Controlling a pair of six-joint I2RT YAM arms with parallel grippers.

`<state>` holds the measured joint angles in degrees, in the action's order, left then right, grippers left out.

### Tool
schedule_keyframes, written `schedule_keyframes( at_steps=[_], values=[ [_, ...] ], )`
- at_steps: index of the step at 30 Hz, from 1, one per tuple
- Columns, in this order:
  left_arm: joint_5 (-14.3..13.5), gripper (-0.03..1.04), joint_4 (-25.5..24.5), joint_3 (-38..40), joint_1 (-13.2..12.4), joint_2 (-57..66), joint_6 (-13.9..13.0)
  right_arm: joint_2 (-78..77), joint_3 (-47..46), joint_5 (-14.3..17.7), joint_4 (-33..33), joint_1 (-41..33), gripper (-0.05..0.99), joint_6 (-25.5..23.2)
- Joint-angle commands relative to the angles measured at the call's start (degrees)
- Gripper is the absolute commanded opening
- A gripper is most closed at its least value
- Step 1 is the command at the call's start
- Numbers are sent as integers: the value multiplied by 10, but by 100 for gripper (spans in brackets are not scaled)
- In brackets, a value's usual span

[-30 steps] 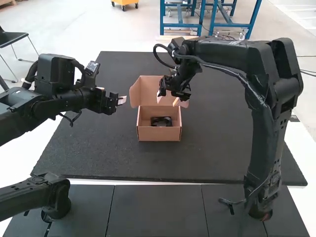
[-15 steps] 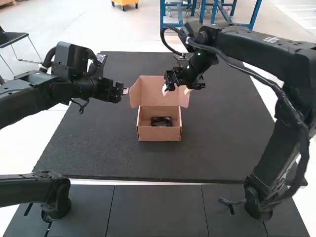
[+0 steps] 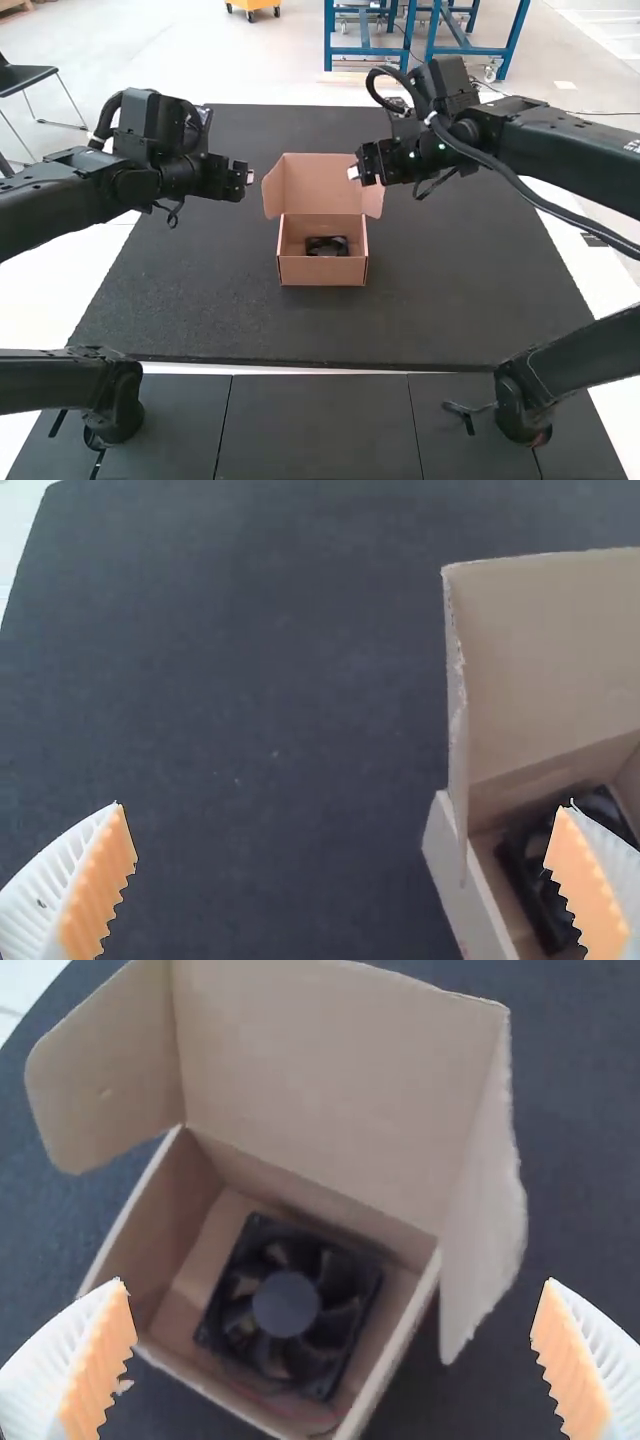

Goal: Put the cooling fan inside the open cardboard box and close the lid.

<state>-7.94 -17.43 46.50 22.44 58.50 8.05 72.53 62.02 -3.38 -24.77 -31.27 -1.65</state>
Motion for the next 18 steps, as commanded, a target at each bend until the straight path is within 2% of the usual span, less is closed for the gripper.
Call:
schedule_keyframes(
  at_steps=[1,9,14,18],
  values=[
    [-25,97,11,-13,-5,14,6,-35,-30,18,24,27,90,-8],
    [-51,97,41,-26,-5,49,5,-43,-67,10,68,76,90,12],
    [-64,97,64,-25,-5,81,4,-41,-85,-19,88,90,90,15],
    [-71,97,84,-22,-7,107,4,-31,-93,-27,90,89,90,14]
  ],
)
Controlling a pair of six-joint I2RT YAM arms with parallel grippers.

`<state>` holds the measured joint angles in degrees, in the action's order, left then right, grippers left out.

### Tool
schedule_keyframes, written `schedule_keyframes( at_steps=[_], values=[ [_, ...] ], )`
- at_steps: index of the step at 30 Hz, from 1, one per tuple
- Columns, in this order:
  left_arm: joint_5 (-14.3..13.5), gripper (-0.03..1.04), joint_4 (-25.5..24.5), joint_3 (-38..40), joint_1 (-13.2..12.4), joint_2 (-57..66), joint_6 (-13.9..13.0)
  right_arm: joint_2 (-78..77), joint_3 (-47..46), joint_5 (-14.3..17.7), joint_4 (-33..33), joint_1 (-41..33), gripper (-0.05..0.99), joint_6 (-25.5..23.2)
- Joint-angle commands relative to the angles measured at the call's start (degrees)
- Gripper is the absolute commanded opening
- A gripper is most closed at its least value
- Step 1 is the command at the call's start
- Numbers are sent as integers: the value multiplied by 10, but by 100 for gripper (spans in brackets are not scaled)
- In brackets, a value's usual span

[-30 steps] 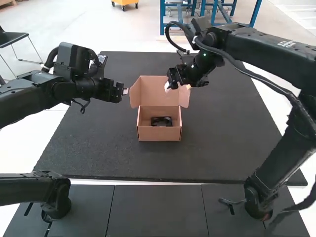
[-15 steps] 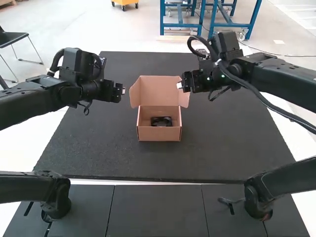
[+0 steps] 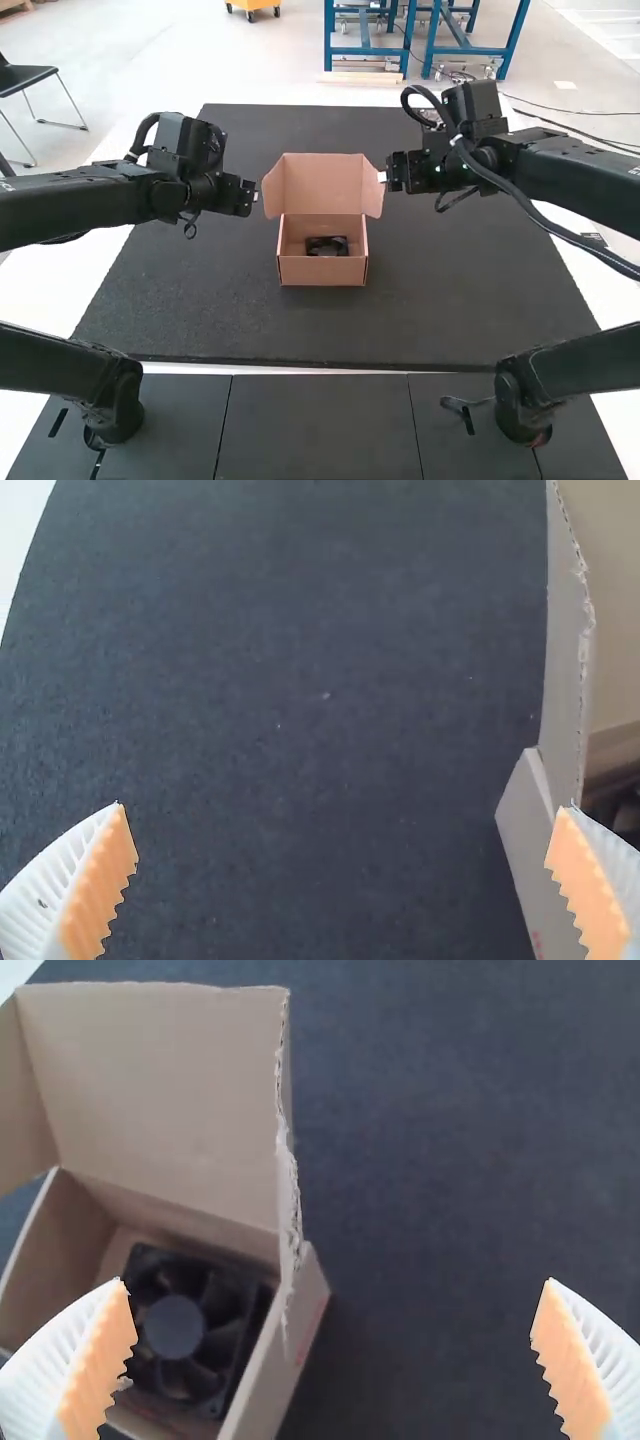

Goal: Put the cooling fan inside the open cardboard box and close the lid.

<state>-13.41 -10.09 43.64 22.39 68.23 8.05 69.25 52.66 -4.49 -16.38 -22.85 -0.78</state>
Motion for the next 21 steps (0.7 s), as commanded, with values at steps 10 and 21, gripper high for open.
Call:
schedule_keyframes(
  at_steps=[10,21],
  values=[
    [-25,97,42,20,-17,56,4,36,-1,-38,20,8,90,5],
    [-25,97,58,51,-15,104,2,76,9,-46,53,8,88,5]
  ],
)
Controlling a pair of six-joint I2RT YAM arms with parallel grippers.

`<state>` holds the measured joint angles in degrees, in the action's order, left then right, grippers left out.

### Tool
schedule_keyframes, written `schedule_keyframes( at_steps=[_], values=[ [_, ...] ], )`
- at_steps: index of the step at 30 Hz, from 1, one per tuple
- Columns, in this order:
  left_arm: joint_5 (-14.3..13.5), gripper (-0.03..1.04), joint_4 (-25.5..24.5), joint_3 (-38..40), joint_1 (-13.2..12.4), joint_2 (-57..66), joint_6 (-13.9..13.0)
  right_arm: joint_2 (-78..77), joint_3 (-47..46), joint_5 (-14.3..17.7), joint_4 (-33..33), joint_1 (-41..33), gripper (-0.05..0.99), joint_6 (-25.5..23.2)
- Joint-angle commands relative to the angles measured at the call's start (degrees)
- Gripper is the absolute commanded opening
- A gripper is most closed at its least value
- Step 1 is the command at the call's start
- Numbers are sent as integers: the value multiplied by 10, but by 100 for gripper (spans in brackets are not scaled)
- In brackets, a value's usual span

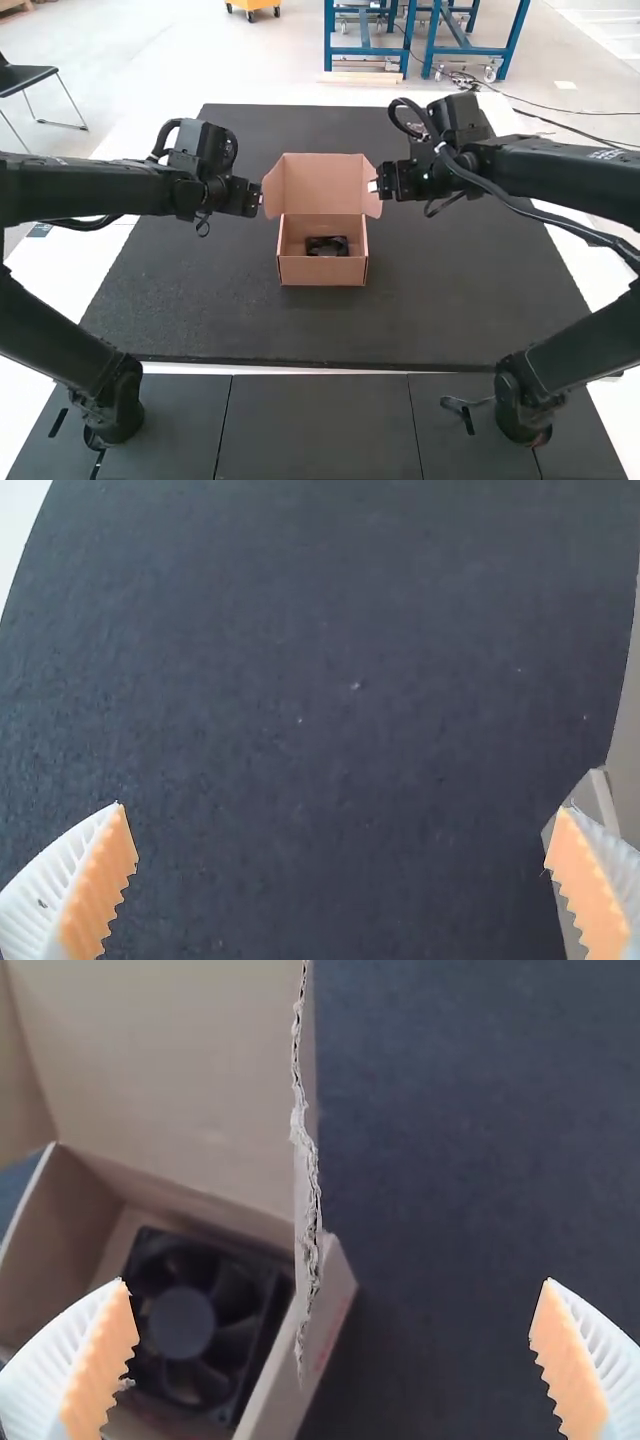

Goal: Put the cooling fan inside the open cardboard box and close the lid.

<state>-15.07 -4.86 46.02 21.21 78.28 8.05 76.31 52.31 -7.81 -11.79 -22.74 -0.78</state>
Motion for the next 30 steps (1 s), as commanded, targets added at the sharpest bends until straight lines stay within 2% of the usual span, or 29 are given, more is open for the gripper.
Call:
schedule_keyframes(
  at_steps=[1,14,21,25,30],
  values=[
    [-9,97,6,30,-3,7,2,9,15,-13,9,7,88,5],
    [-7,97,29,51,-6,40,-2,60,59,-18,15,7,88,5],
    [31,97,42,53,-2,40,0,62,67,-27,12,7,80,5],
    [44,97,47,54,0,40,3,62,68,-29,9,7,79,5],
    [51,97,46,57,6,40,4,62,68,-35,8,10,71,5]
  ],
)
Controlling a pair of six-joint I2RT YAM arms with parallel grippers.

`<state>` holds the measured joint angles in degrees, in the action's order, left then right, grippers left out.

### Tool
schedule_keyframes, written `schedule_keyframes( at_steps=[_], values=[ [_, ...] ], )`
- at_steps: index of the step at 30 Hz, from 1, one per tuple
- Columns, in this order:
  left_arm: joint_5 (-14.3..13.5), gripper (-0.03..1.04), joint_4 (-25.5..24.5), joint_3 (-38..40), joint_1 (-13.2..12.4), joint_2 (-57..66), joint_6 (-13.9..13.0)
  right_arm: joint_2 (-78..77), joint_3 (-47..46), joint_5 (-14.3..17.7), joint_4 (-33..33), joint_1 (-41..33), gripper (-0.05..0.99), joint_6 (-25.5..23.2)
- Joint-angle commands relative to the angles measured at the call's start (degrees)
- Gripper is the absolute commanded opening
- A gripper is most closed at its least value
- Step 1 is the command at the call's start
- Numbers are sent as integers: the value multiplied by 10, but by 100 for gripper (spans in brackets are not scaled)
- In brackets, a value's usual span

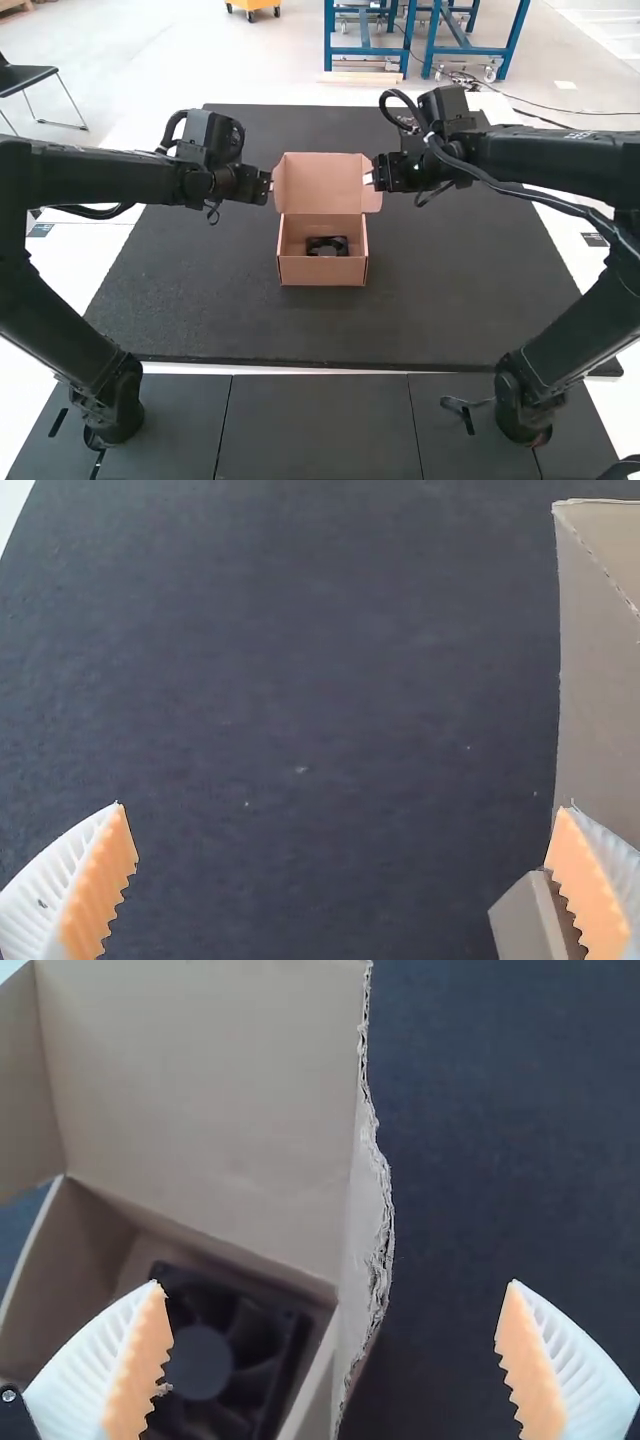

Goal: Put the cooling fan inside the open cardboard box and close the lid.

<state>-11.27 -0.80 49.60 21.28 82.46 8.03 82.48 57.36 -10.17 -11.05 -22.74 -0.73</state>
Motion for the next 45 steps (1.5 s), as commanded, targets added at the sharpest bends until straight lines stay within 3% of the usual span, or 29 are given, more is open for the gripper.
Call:
schedule_keyframes(
  at_steps=[1,8,14,17,20,27,36,42,45],
  values=[
    [13,97,4,22,5,-2,4,1,18,-13,1,11,71,5],
    [18,97,3,23,11,-2,8,1,24,-21,-1,16,63,4],
    [56,97,2,21,22,-2,23,1,29,-27,-6,16,62,4],
    [62,97,1,20,24,-2,26,1,31,-28,-9,15,62,4],
    [62,97,1,19,24,-2,27,1,32,-35,-14,13,60,3],
    [62,97,0,19,25,-2,28,10,35,-45,-13,12,41,-1],
    [63,97,-5,19,24,-4,28,26,42,-45,-10,11,40,-1],
    [62,97,-7,20,23,-5,28,32,50,-45,-5,10,23,-2],
    [62,97,-7,21,24,-5,28,32,56,-45,-6,10,21,-2]
  ],
)
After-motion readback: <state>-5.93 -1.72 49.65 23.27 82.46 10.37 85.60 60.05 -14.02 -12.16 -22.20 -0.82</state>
